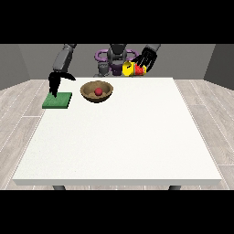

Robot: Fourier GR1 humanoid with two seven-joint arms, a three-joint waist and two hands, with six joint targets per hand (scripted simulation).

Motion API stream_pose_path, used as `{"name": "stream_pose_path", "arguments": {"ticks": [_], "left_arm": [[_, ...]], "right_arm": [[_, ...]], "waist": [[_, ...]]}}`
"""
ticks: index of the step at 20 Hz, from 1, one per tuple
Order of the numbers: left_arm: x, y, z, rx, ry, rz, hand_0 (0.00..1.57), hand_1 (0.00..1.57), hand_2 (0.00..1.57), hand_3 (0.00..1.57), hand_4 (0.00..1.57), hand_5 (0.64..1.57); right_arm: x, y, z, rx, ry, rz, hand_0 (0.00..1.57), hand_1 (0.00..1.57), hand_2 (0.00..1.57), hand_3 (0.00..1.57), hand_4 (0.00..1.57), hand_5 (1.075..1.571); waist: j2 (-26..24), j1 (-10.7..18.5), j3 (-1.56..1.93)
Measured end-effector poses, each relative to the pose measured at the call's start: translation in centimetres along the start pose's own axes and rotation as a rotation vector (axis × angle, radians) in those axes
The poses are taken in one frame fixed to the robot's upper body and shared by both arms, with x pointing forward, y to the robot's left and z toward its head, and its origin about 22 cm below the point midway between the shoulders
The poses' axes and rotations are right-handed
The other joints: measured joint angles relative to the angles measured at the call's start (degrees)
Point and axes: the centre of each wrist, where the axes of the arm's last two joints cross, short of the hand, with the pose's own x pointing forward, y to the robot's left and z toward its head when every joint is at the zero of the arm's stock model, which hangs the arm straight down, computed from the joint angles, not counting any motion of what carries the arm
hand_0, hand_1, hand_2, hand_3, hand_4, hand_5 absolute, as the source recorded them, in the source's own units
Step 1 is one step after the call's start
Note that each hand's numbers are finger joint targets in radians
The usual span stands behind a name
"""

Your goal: Pick the cup and pour the ball into the bowl, then pick the bowl and place it on the pad

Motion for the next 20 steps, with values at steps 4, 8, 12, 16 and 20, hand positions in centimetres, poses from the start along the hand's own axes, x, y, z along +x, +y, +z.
{"name": "stream_pose_path", "arguments": {"ticks": [4,8,12,16,20], "left_arm": [[-2.0,0.5,0.4,0.043,0.049,0.255,0.52,0.52,0.0,0.0,0.83,1.545],[-3.7,0.2,1.0,0.103,0.092,0.479,0.0,0.0,0.0,0.0,0.0,1.545],[-6.2,-1.0,2.7,0.119,0.13,0.625,0.0,0.0,0.0,0.0,0.0,1.52],[-8.7,-2.4,4.5,0.105,0.196,0.678,0.0,0.0,0.0,0.0,0.0,1.526],[-9.4,-2.9,4.9,0.092,0.224,0.709,0.0,0.0,0.0,0.0,0.0,1.537]], "right_arm": [[-0.2,2.1,-0.6,0.029,-0.022,-0.033,0.0,0.0,0.0,0.0,0.39,1.57],[-0.1,4.7,-1.5,0.085,-0.036,-0.051,0.0,0.0,0.0,0.0,0.37,1.564],[-0.3,7.0,-1.8,0.131,-0.026,-0.05,0.0,0.0,0.0,0.0,0.18,1.544],[-1.1,9.2,-1.3,0.174,0.043,-0.028,0.0,0.0,0.0,0.0,0.0,1.543],[-2.6,10.4,-0.2,0.186,0.089,-0.025,0.0,0.0,0.0,0.0,0.09,1.54]], "waist": [[3.92,-0.84,0.03],[6.67,-3.23,0.07],[7.3,-5.55,0.16],[4.24,-8.2,0.24],[2.48,-9.11,0.29]]}}
